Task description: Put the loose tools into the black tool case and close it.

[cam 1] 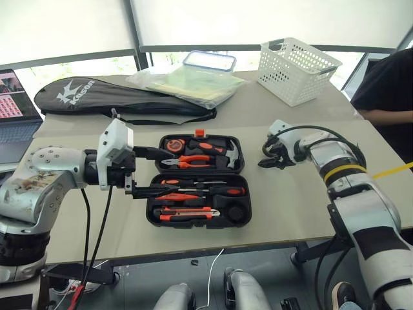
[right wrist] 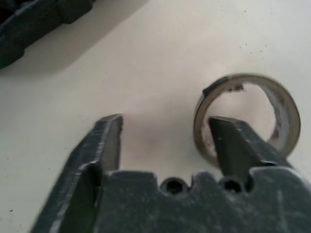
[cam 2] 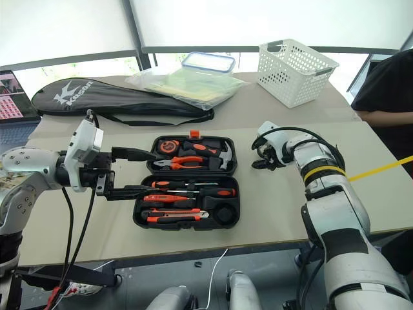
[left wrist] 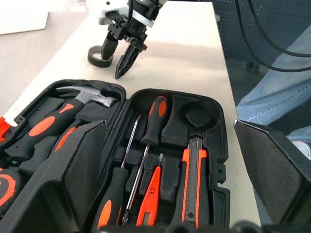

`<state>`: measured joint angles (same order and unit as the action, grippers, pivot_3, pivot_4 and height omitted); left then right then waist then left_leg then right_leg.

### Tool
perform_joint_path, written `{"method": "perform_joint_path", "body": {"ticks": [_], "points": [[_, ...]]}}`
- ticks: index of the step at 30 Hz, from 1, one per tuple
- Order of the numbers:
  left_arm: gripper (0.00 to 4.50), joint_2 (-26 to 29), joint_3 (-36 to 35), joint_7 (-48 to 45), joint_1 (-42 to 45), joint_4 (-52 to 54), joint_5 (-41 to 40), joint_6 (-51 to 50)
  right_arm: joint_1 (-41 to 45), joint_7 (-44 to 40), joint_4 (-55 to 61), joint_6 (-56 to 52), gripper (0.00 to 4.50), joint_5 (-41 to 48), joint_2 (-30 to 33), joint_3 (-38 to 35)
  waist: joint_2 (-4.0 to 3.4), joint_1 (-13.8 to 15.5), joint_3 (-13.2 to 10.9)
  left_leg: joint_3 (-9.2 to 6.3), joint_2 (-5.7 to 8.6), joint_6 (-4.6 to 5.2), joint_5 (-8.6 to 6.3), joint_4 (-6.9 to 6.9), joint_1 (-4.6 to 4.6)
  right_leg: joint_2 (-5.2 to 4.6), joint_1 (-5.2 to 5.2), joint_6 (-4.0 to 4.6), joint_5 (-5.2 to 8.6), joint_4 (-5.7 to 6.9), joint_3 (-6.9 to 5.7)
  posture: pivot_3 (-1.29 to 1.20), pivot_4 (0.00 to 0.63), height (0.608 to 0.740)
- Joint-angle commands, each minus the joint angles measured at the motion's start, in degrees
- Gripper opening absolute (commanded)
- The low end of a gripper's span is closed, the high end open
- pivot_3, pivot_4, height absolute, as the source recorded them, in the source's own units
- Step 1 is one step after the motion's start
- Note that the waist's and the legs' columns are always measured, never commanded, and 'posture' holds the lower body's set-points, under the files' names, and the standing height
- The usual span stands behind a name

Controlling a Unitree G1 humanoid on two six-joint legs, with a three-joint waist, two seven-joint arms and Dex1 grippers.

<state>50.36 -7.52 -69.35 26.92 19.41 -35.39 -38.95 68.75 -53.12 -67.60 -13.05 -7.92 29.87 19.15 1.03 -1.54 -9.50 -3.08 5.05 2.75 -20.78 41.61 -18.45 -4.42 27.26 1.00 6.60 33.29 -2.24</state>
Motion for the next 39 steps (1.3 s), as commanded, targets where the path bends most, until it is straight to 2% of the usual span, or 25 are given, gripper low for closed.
{"method": "perform_joint_path", "body": {"ticks": [1, 5, 6, 7, 9, 11, 13, 15, 19, 25, 35, 37, 39], "points": [[4.50, 1.0, -0.5, 0.2, -0.1, 1.4, -0.6, 1.2, 1.7, 1.6, -1.3, 3.6, 1.58, -1.2, -0.1, -1.8, 0.00, -0.1, 0.0, -0.01, 0.00, 0.00, 0.00, -0.01, 0.00, 0.00, 0.00, 0.00, 0.00, 0.00, 0.00, 0.00, 0.150, 0.740], [4.50, 0.9, -0.2, 0.2, 0.0, 1.3, -0.6, 1.4, 2.0, 1.3, -1.5, 6.1, 0.17, -1.7, 0.8, -2.7, 0.00, -0.4, 0.0, -0.02, 0.01, 0.00, 0.00, -0.02, -0.01, 0.00, 0.00, 0.00, 0.00, -0.04, -0.01, 0.00, 0.150, 0.740], [4.50, 1.0, -0.2, 0.0, -0.1, 1.4, -0.6, 1.4, 2.1, 0.3, -1.2, 6.6, 0.05, -1.6, 1.1, -3.1, -0.01, -0.5, 0.0, -0.02, 0.01, 0.00, 0.00, -0.02, -0.01, 0.00, 0.00, 0.00, 0.00, -0.04, -0.01, 0.00, 0.150, 0.740], [4.50, 1.1, -0.1, -0.2, -0.1, 1.4, -0.7, 1.4, 2.4, -1.3, -0.4, 6.8, 0.05, -1.2, 1.4, -3.7, -0.01, -0.6, 0.0, -0.02, 0.01, 0.00, 0.00, -0.02, -0.01, 0.00, 0.00, 0.00, 0.00, -0.05, -0.01, 0.00, 0.150, 0.740], [4.50, 1.5, 0.2, -1.0, -0.3, 1.6, -0.7, 1.5, 1.9, -10.1, 5.5, 6.3, 0.05, 2.8, 1.6, -6.0, -0.04, -0.8, 0.0, -0.02, 0.01, 0.00, 0.00, -0.02, -0.01, 0.00, 0.00, 0.00, 0.00, -0.05, -0.01, 0.00, 0.150, 0.740], [4.50, 2.0, 0.6, -1.8, -0.8, 1.8, -0.8, 1.6, -2.6, -21.5, 20.7, 0.9, 0.05, 9.9, 2.4, -7.9, -0.12, -0.9, -0.1, -0.02, 0.00, 0.00, 0.00, -0.02, -0.02, 0.00, 0.01, 0.00, 0.00, -0.04, 0.00, 0.00, 0.150, 0.740], [4.50, 2.4, 0.9, -2.5, -1.7, 2.3, -0.8, 2.0, -10.8, -29.9, 42.0, -9.4, 0.05, 18.1, 5.4, -7.7, -0.18, -0.9, -0.1, -0.06, -0.06, 0.00, 0.00, -0.04, -0.02, 0.02, 0.01, 0.00, 0.00, -0.04, -0.01, 0.00, 0.150, 0.740], [4.50, 3.0, 1.8, -3.6, -3.0, 3.2, -0.4, 3.3, -20.2, -33.4, 60.8, -14.4, 0.05, 22.2, 9.6, -5.7, -0.18, -0.4, -0.1, -0.22, -0.15, 0.00, -0.01, -0.10, -0.08, 0.05, 0.04, 0.00, 0.00, 0.18, -0.09, 0.00, 0.150, 0.740], [4.50, 4.1, 3.1, -5.5, -3.9, 3.7, -0.2, 4.4, -29.9, -31.2, 77.7, -17.4, 0.05, 22.7, 12.8, -3.0, -0.18, 0.6, -0.1, -0.19, -0.02, 0.04, -0.02, -0.18, -0.11, 0.03, 0.06, -0.05, 0.02, 0.15, -0.08, 0.00, 0.150, 0.740], [4.50, 5.1, 4.7, -7.5, -3.2, 3.9, -0.9, 4.6, -33.5, -27.6, 80.7, -14.4, 0.05, 17.1, 14.7, 1.4, -0.17, 0.8, -0.1, -0.03, 0.00, 0.03, -0.03, 0.01, 0.08, 0.04, -0.09, -0.08, 0.03, 0.12, -0.05, 0.00, 0.150, 0.740], [4.50, 4.4, 6.1, -7.1, -1.8, 3.8, -0.7, 4.9, -34.7, -26.7, 81.0, -12.7, 0.05, 14.9, 14.8, 4.2, -0.16, 0.8, -0.1, -0.03, 0.01, 0.03, -0.02, 0.00, 0.09, 0.04, -0.05, -0.05, 0.06, 0.19, -0.06, 0.00, 0.150, 0.740], [4.50, 4.4, 6.2, -7.0, -1.6, 3.6, -0.7, 5.0, -34.7, -27.4, 82.0, -12.9, 0.78, 15.1, 15.5, 4.4, -0.16, 0.8, -0.1, -0.03, 0.00, 0.02, -0.02, 0.00, 0.10, 0.04, -0.05, -0.05, 0.07, 0.20, -0.05, 0.00, 0.150, 0.740], [4.50, 4.4, 6.2, -7.0, -1.4, 3.4, -0.6, 5.0, -34.5, -28.6, 82.9, -13.2, 1.31, 15.5, 16.5, 4.6, -0.16, 0.8, -0.1, -0.03, 0.00, 0.02, -0.02, 0.00, 0.10, 0.04, -0.05, -0.04, 0.07, 0.20, -0.05, 0.00, 0.150, 0.740]]}}
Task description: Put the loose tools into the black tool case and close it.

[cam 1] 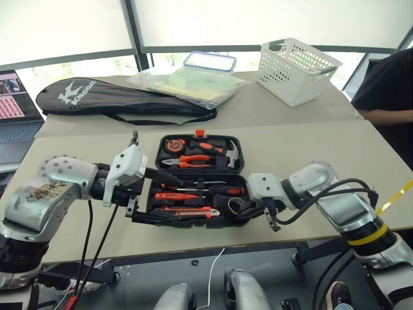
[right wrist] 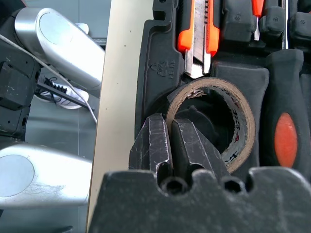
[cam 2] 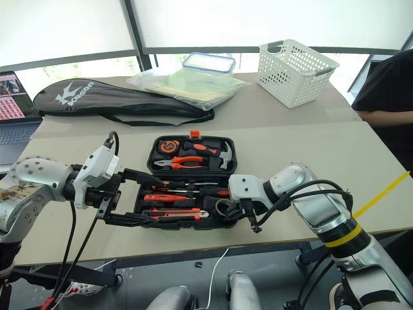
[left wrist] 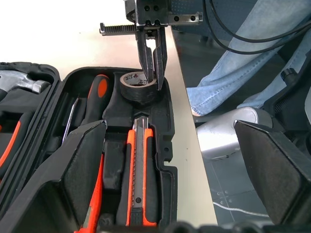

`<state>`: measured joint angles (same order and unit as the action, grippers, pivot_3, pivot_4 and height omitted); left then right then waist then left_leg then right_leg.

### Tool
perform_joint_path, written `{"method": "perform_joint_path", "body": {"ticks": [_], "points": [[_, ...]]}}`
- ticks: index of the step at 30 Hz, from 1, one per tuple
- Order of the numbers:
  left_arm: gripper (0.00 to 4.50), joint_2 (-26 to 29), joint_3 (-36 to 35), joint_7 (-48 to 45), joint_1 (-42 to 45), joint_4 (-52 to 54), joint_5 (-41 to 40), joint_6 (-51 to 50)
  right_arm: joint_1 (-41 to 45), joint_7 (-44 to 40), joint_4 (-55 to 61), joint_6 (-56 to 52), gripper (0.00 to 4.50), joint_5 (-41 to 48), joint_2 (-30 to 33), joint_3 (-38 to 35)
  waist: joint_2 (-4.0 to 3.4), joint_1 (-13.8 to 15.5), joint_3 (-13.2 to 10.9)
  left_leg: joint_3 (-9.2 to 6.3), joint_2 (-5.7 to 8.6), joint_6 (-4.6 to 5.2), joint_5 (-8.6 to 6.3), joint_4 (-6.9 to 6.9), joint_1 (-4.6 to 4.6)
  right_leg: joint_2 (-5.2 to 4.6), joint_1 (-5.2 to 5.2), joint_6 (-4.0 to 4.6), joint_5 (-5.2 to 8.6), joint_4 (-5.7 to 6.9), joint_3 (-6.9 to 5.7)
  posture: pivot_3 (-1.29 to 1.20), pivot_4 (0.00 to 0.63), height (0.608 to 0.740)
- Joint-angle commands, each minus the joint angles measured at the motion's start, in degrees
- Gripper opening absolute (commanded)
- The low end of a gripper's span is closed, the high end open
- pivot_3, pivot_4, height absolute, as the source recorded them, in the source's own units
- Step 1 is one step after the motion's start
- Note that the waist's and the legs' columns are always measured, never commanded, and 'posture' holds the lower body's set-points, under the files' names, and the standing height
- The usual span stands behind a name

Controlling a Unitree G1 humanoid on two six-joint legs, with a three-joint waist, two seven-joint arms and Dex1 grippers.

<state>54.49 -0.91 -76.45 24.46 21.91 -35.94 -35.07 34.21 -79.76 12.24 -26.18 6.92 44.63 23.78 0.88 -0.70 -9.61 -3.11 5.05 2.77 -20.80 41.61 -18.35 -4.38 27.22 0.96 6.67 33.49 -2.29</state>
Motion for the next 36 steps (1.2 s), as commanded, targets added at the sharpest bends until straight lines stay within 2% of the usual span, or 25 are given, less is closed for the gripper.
{"method": "perform_joint_path", "body": {"ticks": [1, 2, 7, 11, 13, 16, 20, 22, 23, 25, 26, 32, 36], "points": [[4.50, 0.2, -0.3, 0.1, 1.3, 0.6, 0.0, 1.2, 0.2, -2.6, 3.5, 0.0, 1.69, 0.7, 2.3, 0.0, 0.00, 0.0, 0.0, 0.00, 0.00, 0.00, 0.00, -0.01, 0.00, 0.00, 0.00, 0.00, 0.00, 0.00, 0.00, 0.00, 0.150, 0.740], [4.50, 0.2, -0.2, 0.1, 1.5, 0.5, 0.1, 1.2, 0.2, -2.9, 3.7, 0.1, 2.14, 0.9, 2.7, 0.1, 0.00, 0.1, 0.0, -0.01, 0.00, 0.00, 0.00, -0.01, 0.00, 0.00, 0.00, 0.00, 0.00, -0.02, 0.00, 0.00, 0.150, 0.740], [4.50, -0.1, 0.0, 0.7, 1.6, -0.5, 1.0, 1.8, 2.0, -2.3, 4.1, -2.2, 3.64, 3.2, 2.7, -2.5, 0.00, 0.1, 0.0, -0.03, 0.02, 0.01, 0.00, -0.02, -0.07, 0.00, -0.01, -0.02, -0.01, -0.20, -0.04, 0.00, 0.150, 0.740], [4.50, -0.7, -2.3, 6.2, -0.8, -4.5, 4.1, 1.7, 4.6, 1.9, 2.8, -12.0, 3.64, 10.8, 1.7, -11.6, 0.00, 0.0, 0.0, -0.03, 0.01, 0.01, 0.00, -0.01, -0.06, 0.00, -0.01, 0.00, -0.02, -0.18, -0.01, 0.00, 0.150, 0.740], [4.50, -1.3, -4.6, 9.9, -2.8, -8.3, 6.1, 2.9, 3.9, 4.1, 1.6, -15.8, 3.08, 13.3, 2.2, -15.8, 0.00, 0.1, 0.0, -0.05, -0.03, 0.00, 0.00, -0.02, -0.05, 0.01, -0.01, 0.01, -0.02, -0.18, 0.00, 0.00, 0.150, 0.740], [3.79, -1.6, -8.7, 13.6, -7.5, -14.1, 8.9, 6.1, 0.1, 6.6, -0.5, -16.9, 2.23, 13.9, 4.1, -20.0, 0.01, 0.2, 0.0, -0.07, -0.03, 0.01, 0.00, -0.21, -0.01, 0.03, -0.01, 0.02, -0.02, -0.26, -0.01, 0.00, 0.150, 0.740], [2.30, -0.9, -9.7, 14.6, -12.6, -19.1, 13.0, 11.4, -4.5, 11.2, -5.0, -12.9, 0.79, 11.3, 4.3, -21.5, 0.00, 0.2, 0.0, 0.01, -0.01, 0.02, 0.01, -0.40, -0.02, 0.03, 0.05, 0.01, -0.02, -0.30, -0.07, 0.00, 0.150, 0.740], [1.56, -1.3, -8.7, 15.2, -13.1, -21.2, 15.1, 13.5, -5.8, 13.5, -7.5, -9.2, 0.16, 9.6, 3.1, -20.8, 0.00, 0.2, 0.0, 0.11, 0.01, 0.02, 0.01, -0.41, -0.03, 0.01, 0.10, 0.00, -0.03, -0.33, -0.09, 0.00, 0.150, 0.740], [1.12, -1.7, -8.0, 15.4, -13.0, -22.1, 16.0, 14.5, -6.4, 14.1, -8.6, -7.0, 0.00, 8.8, 2.5, -20.1, 0.00, 0.2, 0.0, 0.14, 0.01, 0.02, 0.01, -0.39, -0.02, 0.00, 0.09, 0.00, -0.03, -0.32, -0.08, 0.00, 0.150, 0.740], [0.33, -2.8, -5.9, 15.6, -12.0, -23.9, 18.0, 16.6, -7.0, 15.1, -11.0, -3.3, 0.00, 6.9, 1.1, -18.5, 0.00, 0.3, 0.0, 0.16, 0.01, 0.01, 0.01, -0.37, 0.00, -0.01, 0.08, 0.00, -0.03, -0.30, -0.06, 0.00, 0.150, 0.740], [0.10, -3.7, -4.8, 15.8, -11.2, -24.6, 18.7, 17.2, -6.9, 15.4, -12.1, -1.8, 0.00, 6.2, 0.2, -17.8, 0.00, 0.3, 0.0, 0.16, 0.01, 0.01, 0.01, -0.38, 0.08, -0.03, 0.00, -0.01, -0.03, -0.28, -0.04, 0.00, 0.150, 0.740], [0.10, -6.4, 0.4, 14.7, -8.6, -25.3, 21.2, 17.9, -5.0, 16.6, -16.0, 5.7, 0.00, 2.9, -4.4, -14.1, 0.00, 0.2, 0.0, 0.15, 0.00, 0.01, 0.01, -0.37, 0.12, -0.02, -0.04, 0.00, -0.04, -0.24, 0.00, 0.00, 0.150, 0.740], [0.10, -9.2, 1.6, 13.4, -8.3, -21.5, 18.1, 16.1, -5.8, 14.0, -14.0, 7.4, 0.00, 4.8, -5.6, -13.7, 0.00, 0.0, 0.0, 0.15, 0.00, 0.02, 0.01, -0.37, 0.08, 0.00, 0.03, -0.01, -0.05, -0.28, -0.05, 0.00, 0.150, 0.740]]}}
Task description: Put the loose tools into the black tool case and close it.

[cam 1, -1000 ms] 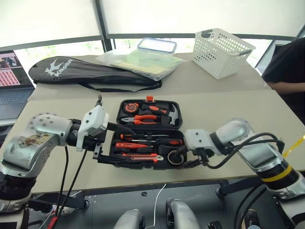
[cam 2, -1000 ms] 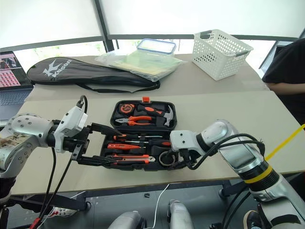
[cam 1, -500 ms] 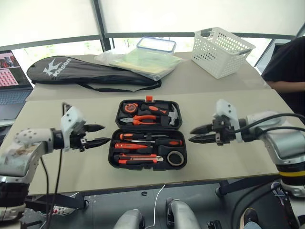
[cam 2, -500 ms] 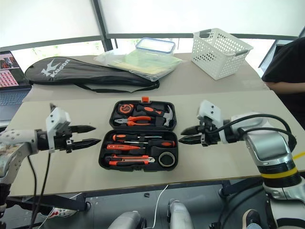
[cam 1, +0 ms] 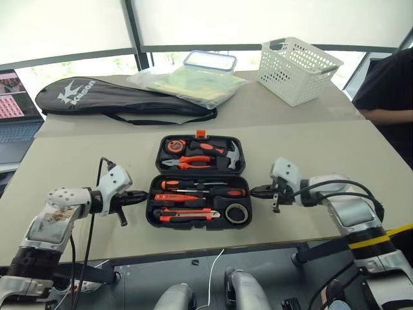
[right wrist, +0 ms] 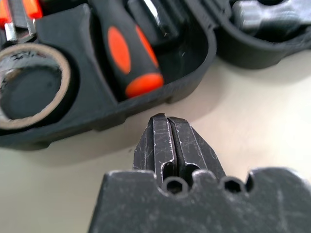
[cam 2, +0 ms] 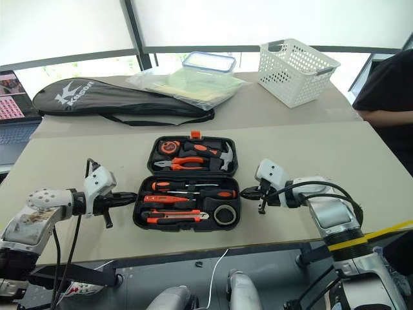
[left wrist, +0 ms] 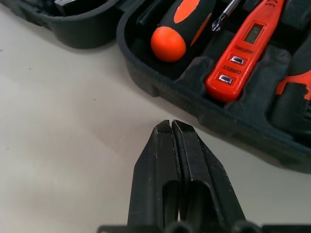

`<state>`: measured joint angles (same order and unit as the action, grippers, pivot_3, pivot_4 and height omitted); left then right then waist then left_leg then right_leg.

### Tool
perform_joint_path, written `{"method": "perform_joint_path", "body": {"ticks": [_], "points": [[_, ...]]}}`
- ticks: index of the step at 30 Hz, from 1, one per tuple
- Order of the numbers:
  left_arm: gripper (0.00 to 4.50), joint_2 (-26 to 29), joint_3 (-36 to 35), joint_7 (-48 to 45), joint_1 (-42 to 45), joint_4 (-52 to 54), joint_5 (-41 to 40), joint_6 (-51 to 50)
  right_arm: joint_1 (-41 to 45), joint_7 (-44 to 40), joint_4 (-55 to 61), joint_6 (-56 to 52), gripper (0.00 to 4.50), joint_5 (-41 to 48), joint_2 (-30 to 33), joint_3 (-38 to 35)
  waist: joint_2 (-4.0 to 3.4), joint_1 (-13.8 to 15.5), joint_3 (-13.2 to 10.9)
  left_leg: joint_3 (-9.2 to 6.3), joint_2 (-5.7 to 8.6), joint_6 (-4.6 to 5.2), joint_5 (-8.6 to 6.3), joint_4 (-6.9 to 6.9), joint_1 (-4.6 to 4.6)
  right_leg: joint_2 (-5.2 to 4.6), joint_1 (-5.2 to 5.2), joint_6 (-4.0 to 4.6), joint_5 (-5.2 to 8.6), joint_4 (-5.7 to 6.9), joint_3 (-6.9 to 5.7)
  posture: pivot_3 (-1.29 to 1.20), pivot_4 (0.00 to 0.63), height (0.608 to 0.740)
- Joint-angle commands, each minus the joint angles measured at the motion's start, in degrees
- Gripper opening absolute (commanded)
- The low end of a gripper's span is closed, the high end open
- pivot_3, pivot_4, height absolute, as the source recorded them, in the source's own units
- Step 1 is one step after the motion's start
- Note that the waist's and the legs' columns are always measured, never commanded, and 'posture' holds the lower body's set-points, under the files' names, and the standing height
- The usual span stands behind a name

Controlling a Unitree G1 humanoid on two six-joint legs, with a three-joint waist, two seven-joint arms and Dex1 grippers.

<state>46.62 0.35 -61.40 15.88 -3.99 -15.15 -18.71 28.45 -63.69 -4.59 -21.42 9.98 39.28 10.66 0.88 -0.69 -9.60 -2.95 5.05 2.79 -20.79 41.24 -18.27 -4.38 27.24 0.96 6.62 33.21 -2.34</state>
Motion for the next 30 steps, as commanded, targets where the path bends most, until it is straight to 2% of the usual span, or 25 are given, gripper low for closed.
{"method": "perform_joint_path", "body": {"ticks": [1, 6, 11, 18, 22, 23, 26, 28, 29, 30], "points": [[0.10, -1.6, 0.4, -2.4, -0.1, 5.6, -3.5, -0.7, -0.5, -2.7, 3.5, 3.0, 0.00, 2.2, -0.2, -0.7, 0.00, 0.0, 0.0, -0.01, 0.00, 0.00, 0.00, -0.01, -0.01, 0.01, 0.00, 0.00, 0.00, -0.01, 0.01, 0.00, 0.150, 0.740], [0.10, 0.0, 0.4, -5.8, -6.4, 14.2, -6.0, -2.7, -6.2, -6.5, 8.9, 4.5, 0.00, 4.4, 2.9, -2.3, -0.01, 0.3, 0.0, -0.10, -0.01, 0.00, 0.00, -0.14, -0.06, 0.01, 0.02, -0.01, 0.01, -0.02, 0.01, 0.00, 0.150, 0.740], [0.10, 1.5, -0.7, -5.5, -11.9, 16.6, -4.4, -1.7, -11.5, -6.5, 13.7, 3.7, 0.00, 5.2, 5.0, -4.2, -0.01, 0.2, 0.0, -0.11, -0.04, 0.00, 0.00, -0.27, -0.04, 0.04, 0.02, -0.02, 0.02, -0.05, -0.01, 0.00, 0.150, 0.740], [0.10, 2.6, -2.9, -2.4, -13.0, 12.5, -1.2, 0.7, -13.4, -4.8, 15.2, 3.1, 0.00, 4.3, 5.7, -5.6, 0.00, 0.2, 0.0, -0.02, -0.06, 0.00, -0.01, -0.26, 0.17, 0.01, -0.13, -0.02, 0.04, -0.04, 0.10, 0.00, 0.150, 0.740], [0.10, 7.1, -5.9, -2.0, -13.2, 5.4, 0.9, 1.2, -12.8, -3.6, 11.2, 2.5, 0.00, 1.8, 9.4, -7.8, -0.01, 0.1, 0.0, -0.02, -0.07, -0.01, 0.00, -0.27, 0.21, 0.03, -0.13, 0.00, 0.03, 0.01, 0.08, 0.00, 0.150, 0.740], [0.33, 7.9, -6.7, -1.8, -12.6, 3.7, 0.5, 0.5, -12.2, -3.2, 9.8, 2.1, 0.00, 1.6, 10.2, -8.5, -0.01, 0.1, 0.0, -0.02, -0.06, -0.01, 0.00, -0.27, 0.23, 0.03, -0.13, 0.00, 0.03, 0.03, 0.06, 0.00, 0.150, 0.740], [1.11, 7.7, -9.8, 0.9, -5.7, 0.1, -5.4, -11.5, -7.4, -1.0, 5.9, -5.4, 0.78, 4.8, 10.7, -11.2, -0.01, 0.0, 0.0, 0.02, -0.06, 0.00, 0.00, -0.29, 0.28, 0.05, -0.14, 0.00, 0.03, 0.03, 0.04, 0.00, 0.150, 0.740], [1.79, 6.7, -11.2, 2.9, -0.2, -1.1, -9.3, -21.0, -3.5, 0.6, 4.6, -11.9, 1.44, 7.5, 9.5, -12.7, 0.01, 0.0, 0.0, 0.04, -0.05, 0.01, 0.00, -0.27, 0.25, 0.05, -0.14, 0.00, 0.03, 0.03, 0.04, 0.00, 0.150, 0.740], [2.18, 6.1, -11.6, 3.7, 3.1, -1.4, -11.6, -27.1, -1.1, 1.9, 3.8, -15.7, 1.94, 8.8, 8.3, -13.2, 0.01, 0.0, 0.0, 0.03, -0.05, 0.01, 0.00, -0.22, 0.21, 0.05, -0.13, 0.00, 0.02, 0.05, 0.03, 0.00, 0.150, 0.740], [2.52, 5.4, -11.7, 4.6, 5.9, -1.6, -13.4, -32.1, 1.1, 3.3, 3.1, -19.1, 2.17, 9.7, 7.1, -13.5, 0.03, 0.1, 0.0, 0.02, -0.05, 0.01, 0.00, -0.20, 0.18, 0.05, -0.13, 0.00, 0.02, 0.05, 0.02, 0.00, 0.150, 0.740]]}}
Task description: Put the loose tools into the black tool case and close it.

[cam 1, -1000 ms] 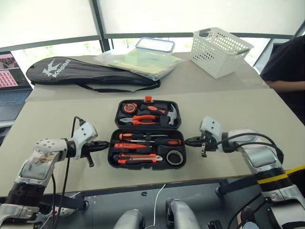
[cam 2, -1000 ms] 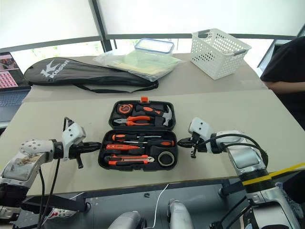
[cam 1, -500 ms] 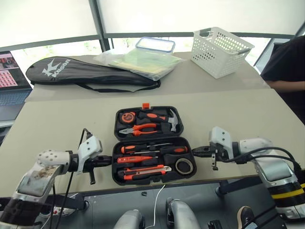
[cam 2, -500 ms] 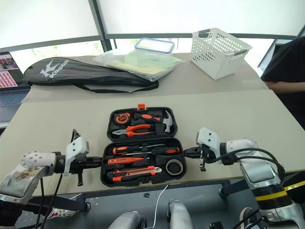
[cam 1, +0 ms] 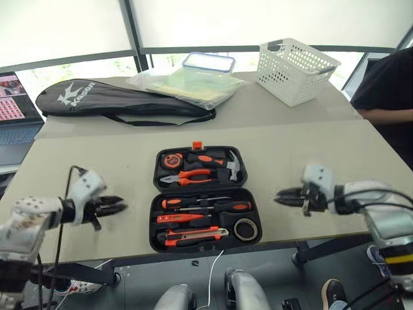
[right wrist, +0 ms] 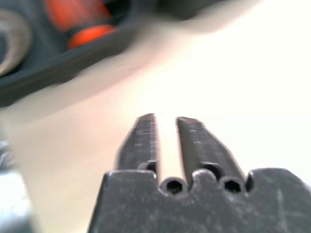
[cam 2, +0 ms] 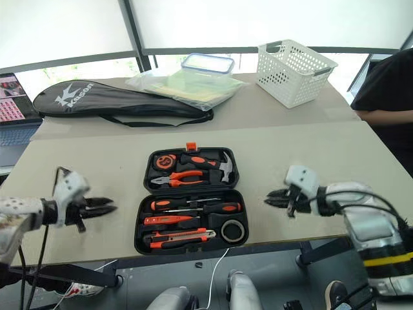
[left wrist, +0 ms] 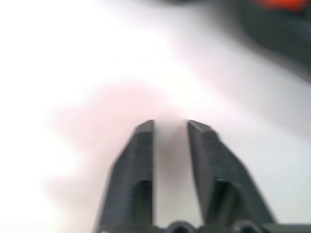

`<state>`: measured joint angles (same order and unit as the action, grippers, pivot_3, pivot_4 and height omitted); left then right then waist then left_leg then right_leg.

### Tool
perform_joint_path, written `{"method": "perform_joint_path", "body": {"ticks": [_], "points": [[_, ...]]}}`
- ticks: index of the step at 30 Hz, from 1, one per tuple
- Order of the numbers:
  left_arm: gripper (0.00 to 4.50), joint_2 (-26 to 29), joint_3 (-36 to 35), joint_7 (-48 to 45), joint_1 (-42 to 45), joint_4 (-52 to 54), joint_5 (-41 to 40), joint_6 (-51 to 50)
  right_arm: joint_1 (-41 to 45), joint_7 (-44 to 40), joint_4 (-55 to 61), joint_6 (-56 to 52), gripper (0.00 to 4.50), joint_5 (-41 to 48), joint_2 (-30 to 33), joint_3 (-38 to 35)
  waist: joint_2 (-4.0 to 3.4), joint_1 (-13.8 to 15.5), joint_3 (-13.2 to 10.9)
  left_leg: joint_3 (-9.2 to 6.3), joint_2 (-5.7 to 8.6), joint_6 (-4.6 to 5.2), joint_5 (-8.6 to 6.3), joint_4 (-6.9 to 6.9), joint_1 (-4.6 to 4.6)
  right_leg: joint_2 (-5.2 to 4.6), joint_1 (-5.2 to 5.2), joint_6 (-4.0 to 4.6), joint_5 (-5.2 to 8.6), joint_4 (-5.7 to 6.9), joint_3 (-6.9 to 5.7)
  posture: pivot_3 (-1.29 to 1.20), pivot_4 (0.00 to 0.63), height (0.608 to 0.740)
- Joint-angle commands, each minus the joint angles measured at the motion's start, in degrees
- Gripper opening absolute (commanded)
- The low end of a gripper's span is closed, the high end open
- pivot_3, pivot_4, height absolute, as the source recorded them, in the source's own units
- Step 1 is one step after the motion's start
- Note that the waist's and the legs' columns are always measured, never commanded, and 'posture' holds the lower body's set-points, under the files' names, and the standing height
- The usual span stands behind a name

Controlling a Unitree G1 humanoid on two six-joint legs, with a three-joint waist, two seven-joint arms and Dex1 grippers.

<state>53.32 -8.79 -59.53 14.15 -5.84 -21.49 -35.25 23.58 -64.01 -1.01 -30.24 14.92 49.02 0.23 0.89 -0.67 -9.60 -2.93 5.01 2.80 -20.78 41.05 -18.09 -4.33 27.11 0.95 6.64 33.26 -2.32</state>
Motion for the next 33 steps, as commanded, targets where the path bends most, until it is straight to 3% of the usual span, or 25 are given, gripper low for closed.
{"method": "perform_joint_path", "body": {"ticks": [1, 5, 7, 14, 15, 18, 27, 29, 33], "points": [[2.78, -2.4, -2.3, 4.2, 10.8, -0.2, -8.4, -20.6, 8.3, 5.2, -1.5, -13.7, 2.48, 5.3, -4.0, -2.9, 0.02, 0.1, 0.0, -0.05, 0.00, 0.00, 0.00, 0.04, -0.04, -0.04, 0.00, 0.01, -0.01, 0.01, 0.01, 0.00, 0.150, 0.740], [4.16, -7.8, 0.1, 10.5, 19.4, -1.7, -9.2, -31.6, 16.1, 11.5, -6.7, -23.1, 3.82, 4.2, -9.4, -0.1, 0.02, 0.0, 0.0, -0.15, 0.02, 0.01, 0.00, 0.21, -0.16, -0.06, 0.01, 0.00, -0.02, 0.02, 0.05, 0.00, 0.150, 0.740], [4.20, -10.1, 0.2, 12.2, 21.5, -2.4, -9.4, -33.8, 18.5, 13.0, -9.1, -24.7, 4.42, 3.2, -11.3, 1.8, 0.02, 0.0, 0.0, -0.15, 0.05, 0.01, 0.01, 0.25, -0.21, -0.09, 0.03, -0.01, -0.02, 0.24, 0.08, 0.00, 0.150, 0.740], [4.20, -15.1, 3.5, 16.5, 24.0, -7.3, -6.1, -32.4, 23.2, 17.3, -15.8, -24.7, 4.42, 1.2, -17.3, 5.0, 0.02, -0.3, 0.0, -0.09, 0.08, -0.02, 0.02, 0.29, -0.31, -0.07, 0.29, 0.00, -0.02, 0.38, 0.04, 0.00, 0.150, 0.740], [3.94, -15.5, 3.8, 17.0, 24.0, -7.4, -5.8, -32.0, 23.8, 18.0, -16.9, -24.6, 4.49, 1.0, -18.0, 4.9, 0.02, -0.3, 0.0, -0.08, 0.09, -0.04, 0.02, 0.37, -0.31, -0.08, 0.27, 0.01, -0.02, 0.41, 0.06, 0.00, 0.150, 0.740], [3.25, -17.1, 3.5, 18.6, 23.9, -8.4, -5.2, -30.7, 25.1, 19.4, -19.7, -23.9, 3.77, 0.7, -19.6, 4.5, 0.01, -0.3, 0.0, -0.08, 0.13, -0.04, 0.02, 0.61, -0.30, -0.11, 0.26, 0.01, -0.02, 0.68, 0.12, 0.00, 0.150, 0.740], [0.14, -17.2, 2.6, 19.2, 21.4, -6.7, -5.3, -29.7, 26.2, 20.4, -20.9, -25.6, 0.53, 2.0, -21.2, 2.9, -0.08, -0.1, 0.2, -0.11, 0.13, -0.08, 0.04, 0.68, -0.04, -0.12, 0.02, 0.01, -0.01, 0.72, 0.23, 0.00, 0.150, 0.740], [0.00, -17.1, 2.5, 19.2, 21.1, -6.3, -5.4, -29.7, 26.4, 19.8, -20.6, -26.5, 0.03, 2.7, -21.3, 2.8, -0.07, -0.2, 0.2, -0.11, 0.13, -0.09, 0.04, 0.68, 0.04, -0.12, -0.04, 0.01, -0.01, 0.72, 0.26, 0.00, 0.150, 0.740], [0.00, -17.5, 1.8, 19.2, 21.1, -6.2, -5.6, -27.6, 26.4, 20.3, -19.7, -25.7, 0.03, 2.1, -21.3, 2.8, -0.09, -0.1, 0.2, -0.14, 0.12, -0.09, 0.04, 0.66, 0.05, -0.11, -0.04, 0.01, 0.00, 0.75, 0.37, 0.00, 0.150, 0.740]]}}
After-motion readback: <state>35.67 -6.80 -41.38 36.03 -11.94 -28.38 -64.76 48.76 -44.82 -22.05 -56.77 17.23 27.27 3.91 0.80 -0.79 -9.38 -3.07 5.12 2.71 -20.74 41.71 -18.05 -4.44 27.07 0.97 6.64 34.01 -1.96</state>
